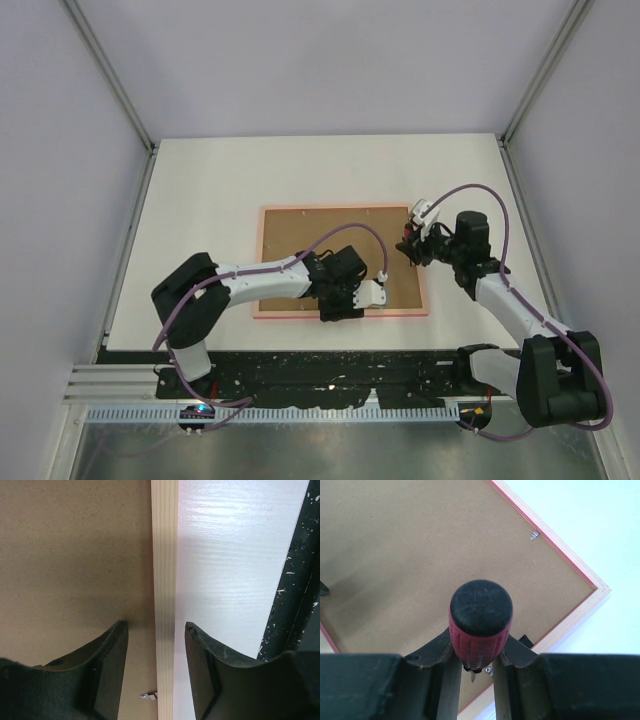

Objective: Take the photo out of the frame
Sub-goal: Release the photo frame item from the photo frame.

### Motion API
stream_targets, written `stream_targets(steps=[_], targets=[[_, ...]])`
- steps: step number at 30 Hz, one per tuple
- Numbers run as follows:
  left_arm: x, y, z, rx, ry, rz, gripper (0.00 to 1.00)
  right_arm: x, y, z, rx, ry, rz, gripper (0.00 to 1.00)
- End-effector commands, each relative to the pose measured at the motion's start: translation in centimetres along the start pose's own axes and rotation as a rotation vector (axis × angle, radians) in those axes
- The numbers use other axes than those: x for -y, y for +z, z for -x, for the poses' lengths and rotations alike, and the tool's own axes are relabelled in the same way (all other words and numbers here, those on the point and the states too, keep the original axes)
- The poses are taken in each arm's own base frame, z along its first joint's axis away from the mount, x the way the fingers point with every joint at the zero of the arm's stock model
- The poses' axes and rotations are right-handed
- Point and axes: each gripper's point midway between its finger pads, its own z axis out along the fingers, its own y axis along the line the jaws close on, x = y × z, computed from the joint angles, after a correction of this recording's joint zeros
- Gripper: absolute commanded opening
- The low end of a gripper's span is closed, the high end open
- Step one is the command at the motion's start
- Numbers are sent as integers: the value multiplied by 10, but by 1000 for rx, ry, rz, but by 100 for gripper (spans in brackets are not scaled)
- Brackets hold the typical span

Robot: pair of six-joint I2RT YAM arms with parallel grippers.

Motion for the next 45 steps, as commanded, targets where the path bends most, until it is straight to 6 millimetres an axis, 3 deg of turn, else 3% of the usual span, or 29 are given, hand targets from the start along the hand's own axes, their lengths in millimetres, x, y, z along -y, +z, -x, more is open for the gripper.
stream_targets(steps=[1, 12, 13, 17, 20, 26, 27, 28, 29, 38, 43, 45], targets=[[7, 8, 7, 11, -1, -30, 51, -1, -7, 14, 68, -115, 31, 8], [15, 19, 1, -23, -3, -61, 44, -4, -7, -7, 97, -126, 89, 8], [16, 19, 1, -21, -5, -67, 43, 5, -11, -9, 102, -126, 63, 8], [18, 23, -2, -41, -2, -71, 54, 3, -12, -13, 108, -151, 72, 8], [18, 26, -4, -43, -3, -72, 55, 2, -14, -14, 109, -163, 70, 8], [19, 31, -8, -49, -1, -78, 45, 4, -15, -15, 125, -213, 40, 8], [19, 33, -9, -50, 3, -79, 39, 3, -15, -16, 126, -212, 38, 8], [20, 35, -10, -53, 3, -83, 26, 4, -15, -14, 135, -213, 36, 8], [20, 35, -9, -58, -1, -89, 22, 4, -15, -14, 134, -210, 37, 8], [23, 45, -21, -97, 5, -108, 18, 19, -18, -10, 131, -253, -48, 8], [26, 51, -42, -153, 37, -116, 17, 20, -19, -16, 94, -304, -37, 8], [26, 50, -41, -154, 39, -124, 13, 22, -17, -17, 82, -310, -32, 8]])
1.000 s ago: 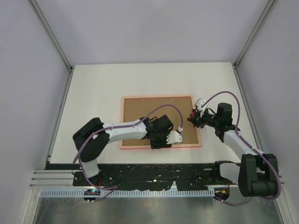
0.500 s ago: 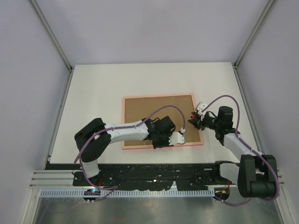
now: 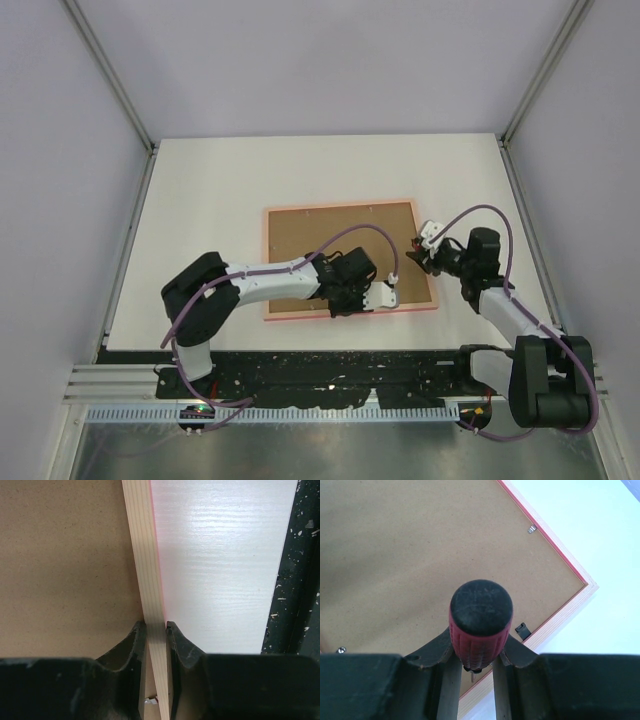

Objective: Take the photo out of the frame
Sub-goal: Release the photo frame item from the photo frame.

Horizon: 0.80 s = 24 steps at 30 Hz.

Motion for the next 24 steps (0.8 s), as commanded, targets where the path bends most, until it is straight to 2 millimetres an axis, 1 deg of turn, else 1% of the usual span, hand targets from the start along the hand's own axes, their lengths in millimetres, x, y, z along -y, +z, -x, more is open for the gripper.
stream_targets(steps=[1, 2, 3, 4, 5, 6, 13, 17, 20, 21, 24], targets=[[27, 34, -64, -186, -2, -126, 13, 14, 0, 8, 1, -98, -14, 8], [28, 34, -63, -185, 3, -128, 12, 16, 1, 9, -3, -102, -11, 8], [28, 33, -63, -185, 5, -131, 12, 14, 2, 5, -11, -93, 2, 8], [30, 33, -63, -183, 5, -143, 12, 17, 3, 8, -11, -96, 4, 8], [31, 33, -63, -180, 5, -150, 12, 14, 4, 5, -16, -87, 24, 8], [33, 34, -63, -177, 4, -157, 12, 16, 5, 7, -15, -90, 23, 8], [43, 40, -64, -151, -6, -198, 12, 26, 12, 2, -26, -105, 15, 8], [41, 41, -61, -128, -13, -195, 11, 29, 15, 4, -16, -125, 21, 8], [39, 42, -63, -132, -26, -195, 10, 30, 15, 4, -2, -155, 11, 8], [39, 42, -63, -133, -28, -196, 9, 27, 15, 1, -4, -153, 13, 8], [40, 44, -64, -140, -28, -200, 8, 28, 15, 3, 14, -187, 4, 8]])
